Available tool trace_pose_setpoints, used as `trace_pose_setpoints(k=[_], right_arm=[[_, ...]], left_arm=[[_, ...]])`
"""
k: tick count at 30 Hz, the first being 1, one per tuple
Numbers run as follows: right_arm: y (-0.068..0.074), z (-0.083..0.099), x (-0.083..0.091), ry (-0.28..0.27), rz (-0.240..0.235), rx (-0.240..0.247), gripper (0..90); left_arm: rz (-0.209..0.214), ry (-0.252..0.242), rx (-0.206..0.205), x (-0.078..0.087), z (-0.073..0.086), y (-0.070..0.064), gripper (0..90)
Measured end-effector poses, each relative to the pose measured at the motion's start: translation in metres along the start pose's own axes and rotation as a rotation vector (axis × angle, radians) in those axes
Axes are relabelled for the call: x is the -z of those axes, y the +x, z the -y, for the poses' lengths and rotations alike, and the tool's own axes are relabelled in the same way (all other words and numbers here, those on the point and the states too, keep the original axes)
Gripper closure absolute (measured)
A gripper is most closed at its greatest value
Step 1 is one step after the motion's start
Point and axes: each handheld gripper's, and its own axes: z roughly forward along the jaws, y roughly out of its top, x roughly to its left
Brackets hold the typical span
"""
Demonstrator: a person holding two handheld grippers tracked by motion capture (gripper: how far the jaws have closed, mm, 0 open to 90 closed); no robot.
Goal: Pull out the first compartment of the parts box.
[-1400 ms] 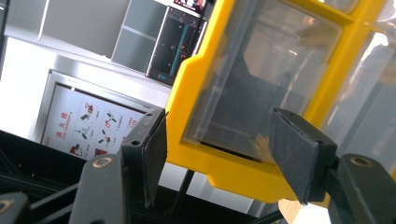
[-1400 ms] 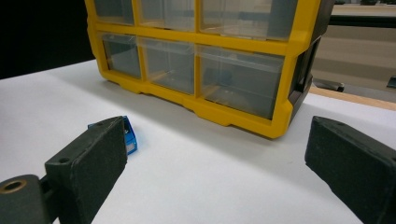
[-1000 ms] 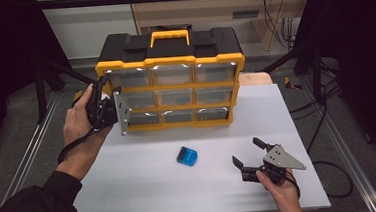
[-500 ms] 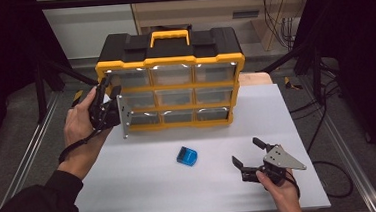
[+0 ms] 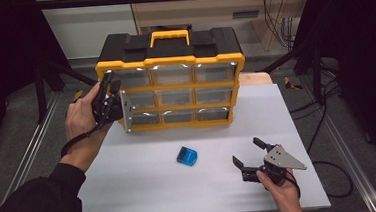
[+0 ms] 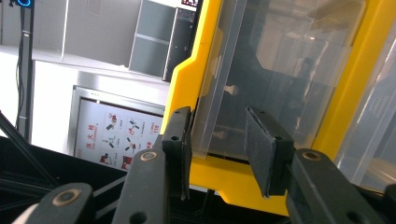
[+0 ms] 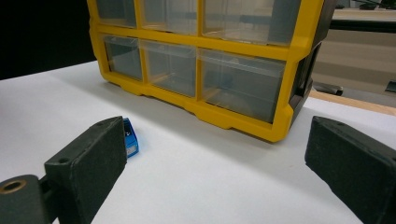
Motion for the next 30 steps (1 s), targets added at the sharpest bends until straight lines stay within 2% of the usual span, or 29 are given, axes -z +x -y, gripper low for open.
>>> trace_pose_setpoints(k=[10, 14, 24, 30], right_arm=[[0.000, 0.000, 0.000, 0.000, 0.000, 0.009, 5.8], [0.001, 0.000, 0.000, -0.002, 0.001, 0.003, 5.8], [0.001, 0.000, -0.001, 0.004, -0.003, 0.000, 5.5], [0.001, 0.001, 0.000, 0.002, -0.001, -0.001, 5.1]], left_arm=[[-0.002, 0.022, -0.041, -0.006, 0.005, -0.005, 62.6], [-0.014, 0.013, -0.042, -0.009, 0.005, -0.007, 62.2], [-0.036, 0.030, -0.050, -0.011, 0.002, -0.008, 61.3], [-0.061, 0.032, -0.043, -0.012, 0.001, -0.011, 64.5]])
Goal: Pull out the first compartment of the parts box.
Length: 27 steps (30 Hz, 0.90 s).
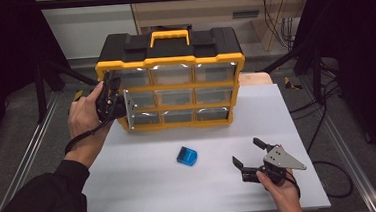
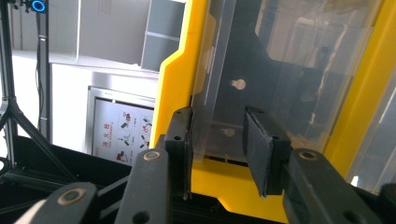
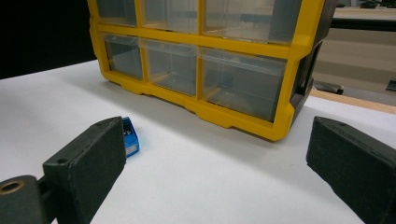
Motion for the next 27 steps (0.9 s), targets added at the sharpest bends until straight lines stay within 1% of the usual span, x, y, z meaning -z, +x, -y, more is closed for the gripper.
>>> trace_pose_setpoints(k=[1, 3, 4, 6, 8, 10, 13, 14, 15, 19, 24, 27], right_arm=[[0.0000, 0.0000, -0.0001, 0.001, -0.001, 0.001, 5.1], [0.0003, -0.0001, -0.0003, 0.000, -0.001, -0.002, 5.1], [0.0004, 0.0001, -0.0005, 0.002, -0.003, 0.000, 5.2], [0.0004, 0.0001, -0.0003, 0.003, -0.003, -0.001, 5.2], [0.0002, 0.0001, -0.0002, 0.003, -0.002, -0.001, 5.3], [0.0000, 0.0002, -0.0001, 0.000, 0.000, 0.001, 5.4], [-0.0001, 0.0002, 0.0000, 0.000, 0.000, 0.001, 5.6], [-0.0002, 0.0003, 0.0000, 0.001, 0.000, 0.002, 5.6], [-0.0002, 0.0004, -0.0002, 0.000, -0.001, 0.002, 5.6], [-0.0003, 0.0006, -0.0003, 0.003, -0.001, 0.003, 5.6], [-0.0002, 0.0008, -0.0004, 0.005, -0.004, 0.006, 5.9], [-0.0003, 0.0009, -0.0004, 0.005, -0.004, 0.006, 5.9]], left_arm=[[-0.008, -0.008, 0.004, -0.0008, 0.0003, -0.0004, 65.5], [-0.011, -0.007, 0.004, -0.0008, 0.0003, -0.0006, 67.3], [-0.024, -0.011, 0.011, -0.0013, 0.0004, -0.0020, 68.1], [-0.028, -0.008, 0.012, -0.0012, 0.0001, -0.0024, 69.0], [-0.039, -0.005, 0.025, -0.0016, -0.0005, -0.0034, 70.3], [-0.045, -0.002, 0.025, -0.0015, -0.0009, -0.0033, 72.1], [-0.048, 0.008, 0.024, -0.0012, -0.0017, -0.0027, 74.6], [-0.052, 0.003, 0.025, -0.0016, -0.0016, -0.0028, 75.2], [-0.053, 0.012, 0.018, -0.0011, -0.0022, -0.0024, 75.7], [-0.061, 0.011, 0.024, -0.0022, -0.0030, -0.0039, 75.9], [-0.066, 0.026, 0.028, -0.0014, -0.0043, -0.0038, 77.7], [-0.069, 0.020, 0.035, -0.0018, -0.0044, -0.0036, 79.5]])
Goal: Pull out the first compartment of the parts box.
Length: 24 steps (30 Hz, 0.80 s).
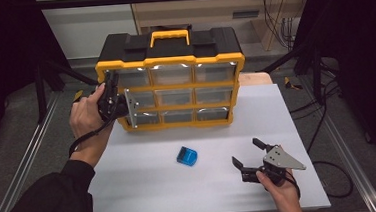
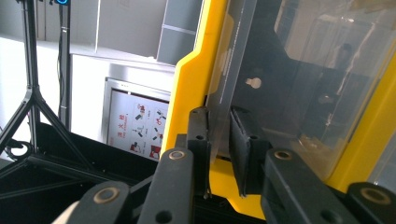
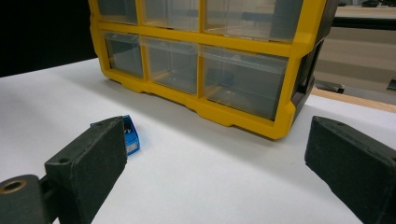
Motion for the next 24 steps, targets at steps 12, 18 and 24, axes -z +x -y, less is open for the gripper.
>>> trace_pose_setpoints(k=[12, 18, 24], right_arm=[[-0.0003, 0.0007, -0.0003, 0.006, 0.001, -0.008, 6.2], [-0.0007, 0.0007, -0.0001, 0.003, 0.000, -0.006, 6.1], [-0.0002, 0.0005, -0.0002, 0.005, -0.002, -0.006, 6.1]], left_arm=[[0.001, 0.001, 0.025, 0.0018, 0.0001, 0.0007, 80.5], [-0.002, -0.001, 0.042, 0.0039, 0.0000, 0.0007, 80.4], [-0.003, -0.006, 0.036, 0.0081, 0.0001, 0.0011, 80.3]])
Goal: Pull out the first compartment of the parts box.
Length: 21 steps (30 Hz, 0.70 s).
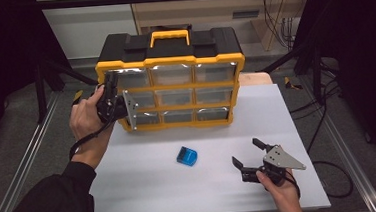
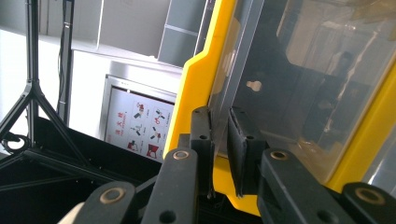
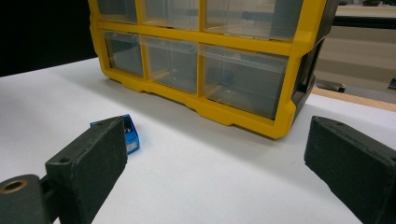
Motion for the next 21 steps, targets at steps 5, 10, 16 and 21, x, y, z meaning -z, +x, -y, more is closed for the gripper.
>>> trace_pose_setpoints(k=[5, 10, 16, 21], right_arm=[[0.000, 0.000, 0.000, -0.002, 0.000, 0.010, 6.2], [0.000, 0.000, 0.000, -0.003, 0.000, 0.010, 6.2], [0.000, 0.000, 0.000, -0.004, -0.001, 0.011, 6.1], [0.000, 0.000, 0.000, -0.004, -0.002, 0.008, 6.1]], left_arm=[[-0.004, -0.011, 0.001, 0.005, 0.000, 0.000, 79.9], [-0.007, -0.015, 0.000, 0.008, 0.000, 0.000, 79.8], [-0.013, -0.019, 0.009, 0.013, 0.000, 0.000, 79.4], [-0.014, -0.030, 0.014, 0.018, 0.001, 0.001, 79.4]])
